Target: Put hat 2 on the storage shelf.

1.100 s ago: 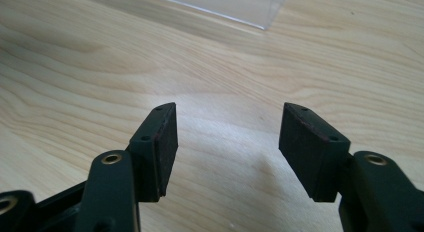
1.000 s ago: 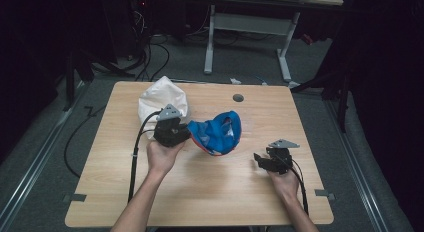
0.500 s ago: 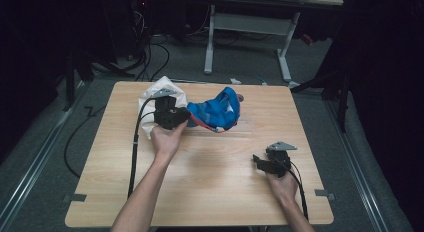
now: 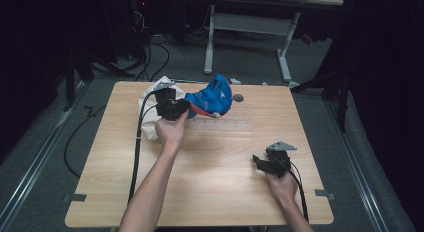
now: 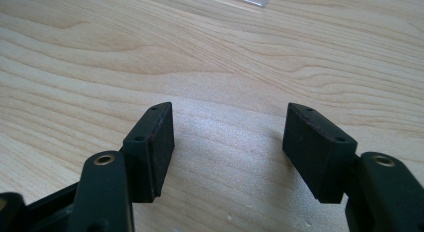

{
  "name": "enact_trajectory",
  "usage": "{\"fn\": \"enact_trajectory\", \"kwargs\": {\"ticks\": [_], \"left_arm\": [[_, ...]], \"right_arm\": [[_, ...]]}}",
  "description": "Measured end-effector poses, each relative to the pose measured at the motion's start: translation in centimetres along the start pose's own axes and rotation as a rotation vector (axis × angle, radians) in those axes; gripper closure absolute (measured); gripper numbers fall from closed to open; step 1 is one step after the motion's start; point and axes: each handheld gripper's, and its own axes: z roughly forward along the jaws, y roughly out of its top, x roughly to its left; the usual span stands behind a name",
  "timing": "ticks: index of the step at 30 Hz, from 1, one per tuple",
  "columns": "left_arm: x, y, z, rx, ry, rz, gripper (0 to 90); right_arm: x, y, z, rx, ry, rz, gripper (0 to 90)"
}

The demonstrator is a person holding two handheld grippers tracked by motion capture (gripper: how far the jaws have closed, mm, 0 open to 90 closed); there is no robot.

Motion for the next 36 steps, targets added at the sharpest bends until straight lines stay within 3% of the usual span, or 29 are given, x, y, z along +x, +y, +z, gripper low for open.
{"fn": "enact_trajectory", "kwargs": {"ticks": [14, 17, 21, 24, 26, 36], "left_arm": [[1.7, -0.5, 1.7, -0.074, 0.080, -0.052, 88.4], [1.7, -0.6, 1.7, -0.082, 0.077, -0.069, 88.4], [1.0, -0.9, 1.2, -0.095, 0.043, -0.082, 88.4], [0.6, -1.3, 1.1, -0.097, 0.021, -0.114, 88.5], [0.5, -1.5, 1.3, -0.093, 0.020, -0.135, 88.4], [0.7, -2.6, 2.7, -0.096, 0.043, -0.148, 88.4]], "right_arm": [[0.1, 0.0, 0.0, -0.001, 0.001, -0.003, 37.4], [0.1, 0.0, 0.0, -0.002, -0.001, -0.002, 37.5], [0.2, 0.0, 0.0, -0.003, -0.002, -0.009, 37.5], [0.2, 0.0, 0.0, -0.003, -0.002, -0.009, 37.6], [0.2, 0.0, 0.0, -0.003, -0.003, -0.010, 37.5], [0.3, 0.0, 0.0, -0.003, -0.008, -0.012, 37.6]]}}
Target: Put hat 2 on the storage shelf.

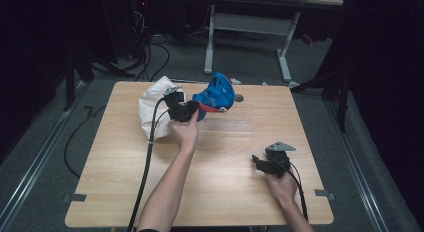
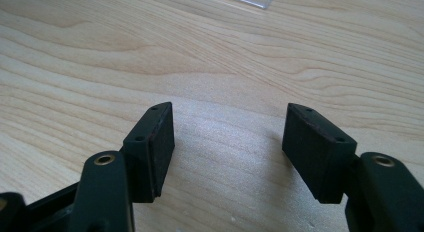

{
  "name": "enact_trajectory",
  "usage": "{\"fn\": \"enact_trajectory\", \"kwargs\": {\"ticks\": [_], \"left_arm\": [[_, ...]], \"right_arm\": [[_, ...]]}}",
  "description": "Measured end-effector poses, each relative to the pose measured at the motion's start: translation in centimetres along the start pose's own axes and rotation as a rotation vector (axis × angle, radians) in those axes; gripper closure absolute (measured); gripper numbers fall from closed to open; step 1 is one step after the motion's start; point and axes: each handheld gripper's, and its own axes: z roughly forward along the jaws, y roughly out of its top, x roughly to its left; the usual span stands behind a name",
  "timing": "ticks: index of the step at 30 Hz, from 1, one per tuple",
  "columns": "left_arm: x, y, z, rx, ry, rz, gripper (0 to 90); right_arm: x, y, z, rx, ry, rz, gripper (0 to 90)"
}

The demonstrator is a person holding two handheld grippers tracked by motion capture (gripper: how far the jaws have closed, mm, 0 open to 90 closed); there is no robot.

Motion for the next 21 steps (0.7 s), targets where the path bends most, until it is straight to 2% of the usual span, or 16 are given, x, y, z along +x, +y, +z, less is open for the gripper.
{"fn": "enact_trajectory", "kwargs": {"ticks": [3, 10, 21], "left_arm": [[-0.1, -0.1, 0.2, -0.016, 0.004, -0.001, 88.4], [0.1, 0.6, 0.5, -0.056, 0.018, -0.037, 88.2], [0.9, 1.0, 0.2, -0.091, 0.054, -0.032, 88.3]], "right_arm": [[0.0, 0.0, 0.0, -0.001, -0.001, 0.000, 37.7], [0.1, 0.0, 0.0, -0.003, -0.005, -0.011, 37.9], [0.2, 0.0, 0.0, -0.006, -0.013, -0.022, 38.0]]}}
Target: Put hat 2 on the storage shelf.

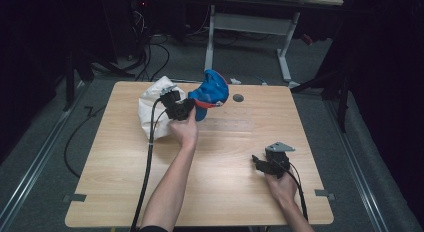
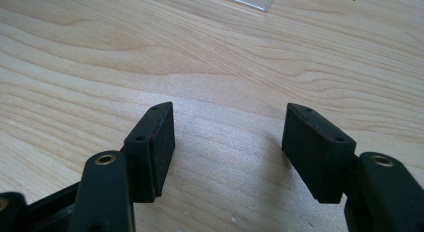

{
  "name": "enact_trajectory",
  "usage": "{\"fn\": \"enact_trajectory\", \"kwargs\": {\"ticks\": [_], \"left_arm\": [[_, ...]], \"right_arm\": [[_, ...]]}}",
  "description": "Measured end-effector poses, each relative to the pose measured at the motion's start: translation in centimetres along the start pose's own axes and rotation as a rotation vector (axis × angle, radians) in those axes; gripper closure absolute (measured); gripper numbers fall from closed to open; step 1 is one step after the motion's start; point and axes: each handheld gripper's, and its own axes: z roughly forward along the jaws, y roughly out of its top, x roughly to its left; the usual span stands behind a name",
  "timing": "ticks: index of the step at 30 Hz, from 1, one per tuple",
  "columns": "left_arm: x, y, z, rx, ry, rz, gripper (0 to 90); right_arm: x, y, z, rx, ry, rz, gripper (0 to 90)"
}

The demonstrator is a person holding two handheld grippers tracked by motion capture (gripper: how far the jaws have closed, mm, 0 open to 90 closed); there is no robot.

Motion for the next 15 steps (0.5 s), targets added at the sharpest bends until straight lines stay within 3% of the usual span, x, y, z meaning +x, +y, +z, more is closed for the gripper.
{"fn": "enact_trajectory", "kwargs": {"ticks": [6, 15], "left_arm": [[0.1, 0.1, -0.1, -0.007, 0.004, -0.042, 88.3], [-0.4, -1.0, 0.2, 0.008, 0.001, -0.100, 88.1]], "right_arm": [[0.0, 0.0, 0.0, 0.000, -0.002, -0.003, 38.1], [0.0, 0.0, 0.0, 0.000, -0.001, -0.003, 38.2]]}}
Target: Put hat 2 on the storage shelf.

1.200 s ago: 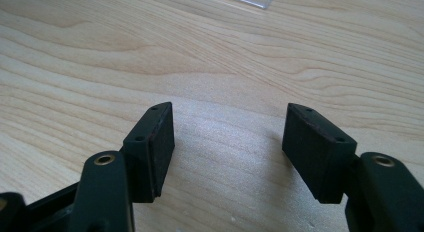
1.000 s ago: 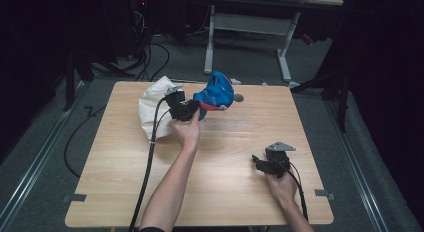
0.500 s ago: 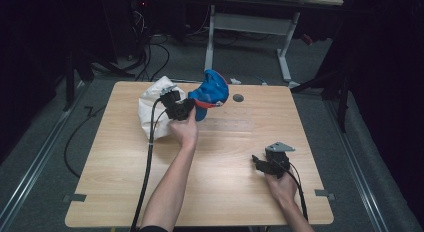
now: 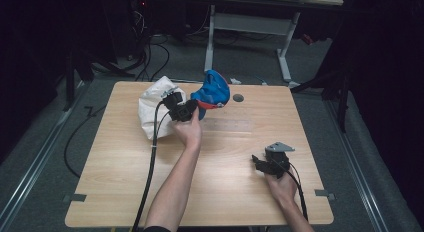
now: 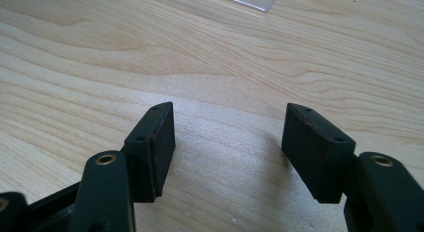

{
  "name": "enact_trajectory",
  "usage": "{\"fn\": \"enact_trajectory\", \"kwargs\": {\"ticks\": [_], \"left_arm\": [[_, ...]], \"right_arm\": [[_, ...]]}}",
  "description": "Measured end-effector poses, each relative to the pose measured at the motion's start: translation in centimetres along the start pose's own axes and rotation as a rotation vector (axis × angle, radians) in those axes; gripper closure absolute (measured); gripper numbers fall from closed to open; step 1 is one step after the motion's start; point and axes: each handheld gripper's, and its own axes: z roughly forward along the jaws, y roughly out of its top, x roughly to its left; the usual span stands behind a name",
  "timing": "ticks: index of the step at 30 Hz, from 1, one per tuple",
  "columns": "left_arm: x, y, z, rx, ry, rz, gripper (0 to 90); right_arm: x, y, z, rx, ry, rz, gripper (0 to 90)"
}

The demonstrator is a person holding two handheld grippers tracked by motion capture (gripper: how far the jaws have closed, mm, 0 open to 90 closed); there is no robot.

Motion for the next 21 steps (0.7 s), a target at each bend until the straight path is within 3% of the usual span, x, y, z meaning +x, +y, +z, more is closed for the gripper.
{"fn": "enact_trajectory", "kwargs": {"ticks": [5, 7, 15, 17, 19, 21], "left_arm": [[-0.1, -0.5, -0.2, 0.005, -0.001, -0.010, 88.1], [0.0, -0.4, -0.3, 0.005, 0.003, -0.052, 88.1], [-0.4, -0.9, -0.1, 0.008, 0.010, -0.128, 87.9], [-0.5, -1.1, -0.1, 0.016, 0.015, -0.124, 87.8], [-0.3, -1.1, -0.1, 0.011, 0.026, -0.145, 87.8], [-0.1, -1.3, -0.1, 0.007, 0.034, -0.128, 87.6]], "right_arm": [[0.0, 0.0, 0.0, -0.002, -0.003, -0.002, 38.3], [0.1, 0.0, 0.0, -0.002, -0.004, -0.002, 38.4], [0.1, 0.0, 0.0, -0.004, -0.008, -0.013, 38.6], [0.1, 0.0, 0.0, -0.003, -0.007, -0.012, 38.6], [0.1, 0.0, 0.0, -0.003, -0.009, -0.012, 38.6], [0.2, 0.0, 0.0, -0.003, -0.009, -0.013, 38.6]]}}
